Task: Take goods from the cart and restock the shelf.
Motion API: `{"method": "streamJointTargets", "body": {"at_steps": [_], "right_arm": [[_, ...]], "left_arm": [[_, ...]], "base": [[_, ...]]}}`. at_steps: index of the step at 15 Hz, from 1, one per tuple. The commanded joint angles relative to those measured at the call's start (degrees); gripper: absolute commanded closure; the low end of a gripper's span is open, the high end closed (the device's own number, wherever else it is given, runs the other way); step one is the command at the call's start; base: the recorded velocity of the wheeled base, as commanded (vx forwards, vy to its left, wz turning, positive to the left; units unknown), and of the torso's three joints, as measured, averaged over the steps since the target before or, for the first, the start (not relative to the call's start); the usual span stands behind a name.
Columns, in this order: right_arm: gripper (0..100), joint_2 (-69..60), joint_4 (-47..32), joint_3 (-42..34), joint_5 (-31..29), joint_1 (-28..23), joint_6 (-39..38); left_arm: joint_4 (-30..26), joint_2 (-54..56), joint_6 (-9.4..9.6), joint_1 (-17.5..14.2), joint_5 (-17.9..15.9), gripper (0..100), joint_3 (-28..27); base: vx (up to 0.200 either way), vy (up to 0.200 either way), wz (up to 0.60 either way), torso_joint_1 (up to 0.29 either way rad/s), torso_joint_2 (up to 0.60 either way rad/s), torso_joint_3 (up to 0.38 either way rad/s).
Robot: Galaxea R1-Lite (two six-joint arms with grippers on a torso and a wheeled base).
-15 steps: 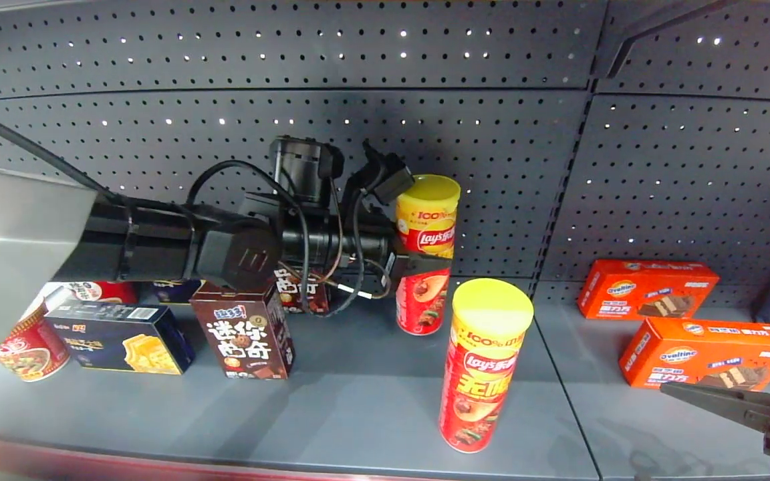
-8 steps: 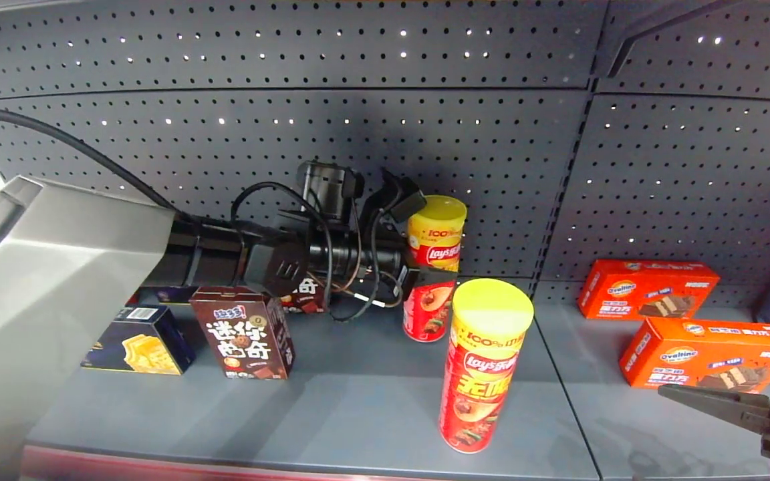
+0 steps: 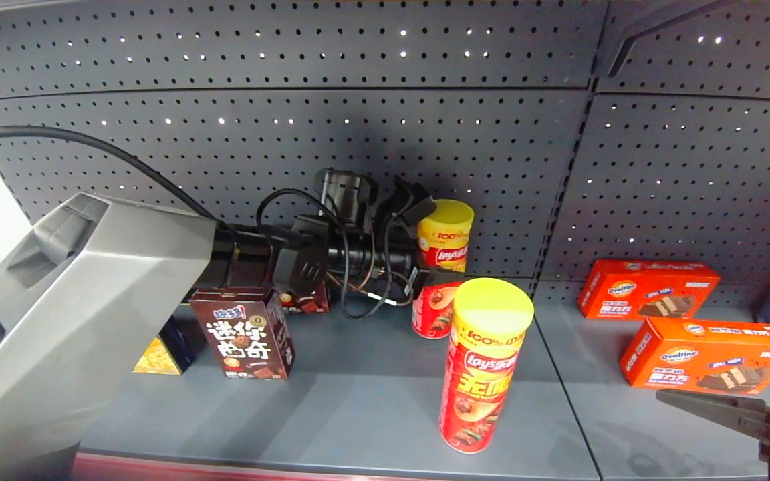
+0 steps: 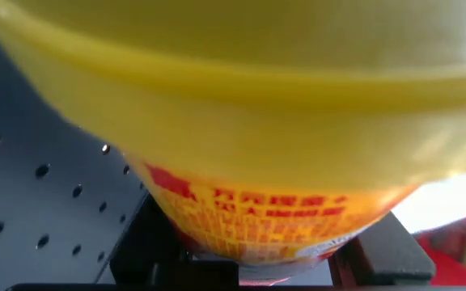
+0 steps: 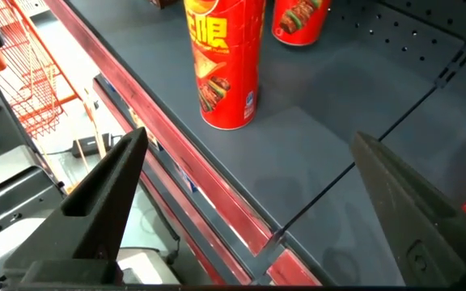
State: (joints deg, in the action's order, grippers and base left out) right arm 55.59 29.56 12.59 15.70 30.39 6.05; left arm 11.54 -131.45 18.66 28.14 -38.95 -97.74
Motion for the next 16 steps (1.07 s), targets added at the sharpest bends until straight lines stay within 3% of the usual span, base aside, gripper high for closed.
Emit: {"method": "streamJointTargets", "body": {"at_steps": [1,4,5,11,14,16], "right_arm": [[0,0.1,0.0,0.0,0.0,0.0,0.0],[0,0.5,0.1,0.0,0.5,0.0,0.0],[0,0.7,0.1,0.1,0.5,0.0,0.0],[0,0.7,0.1,-1.9,0.6,0.0,0.0],[0,0.2,0.1,-3.3,0.6,0.0,-1.8],[0,0.2,0.1,-3.6,0.5,0.0,-2.6]], "left_arm": [[0.0,-2.1,-0.03,0.1,0.0,100,-2.0],[0.1,-2.5,0.06,0.2,0.1,100,-2.1],[0.4,-2.7,-0.12,0.3,0.1,0,-2.2],[0.8,-1.5,-0.38,0.5,0.5,0,-1.8],[0.6,4.3,-0.91,-0.4,0.6,0,1.2],[0.7,9.8,-1.00,-2.0,0.7,0,6.4]], "base": [[0.000,0.000,0.00,0.000,0.00,0.000],[0.000,0.000,0.00,0.000,0.00,0.000],[0.000,0.000,0.00,0.000,0.00,0.000],[0.000,0.000,0.00,0.000,0.00,0.000],[0.000,0.000,0.00,0.000,0.00,0.000],[0.000,0.000,0.00,0.000,0.00,0.000]]}}
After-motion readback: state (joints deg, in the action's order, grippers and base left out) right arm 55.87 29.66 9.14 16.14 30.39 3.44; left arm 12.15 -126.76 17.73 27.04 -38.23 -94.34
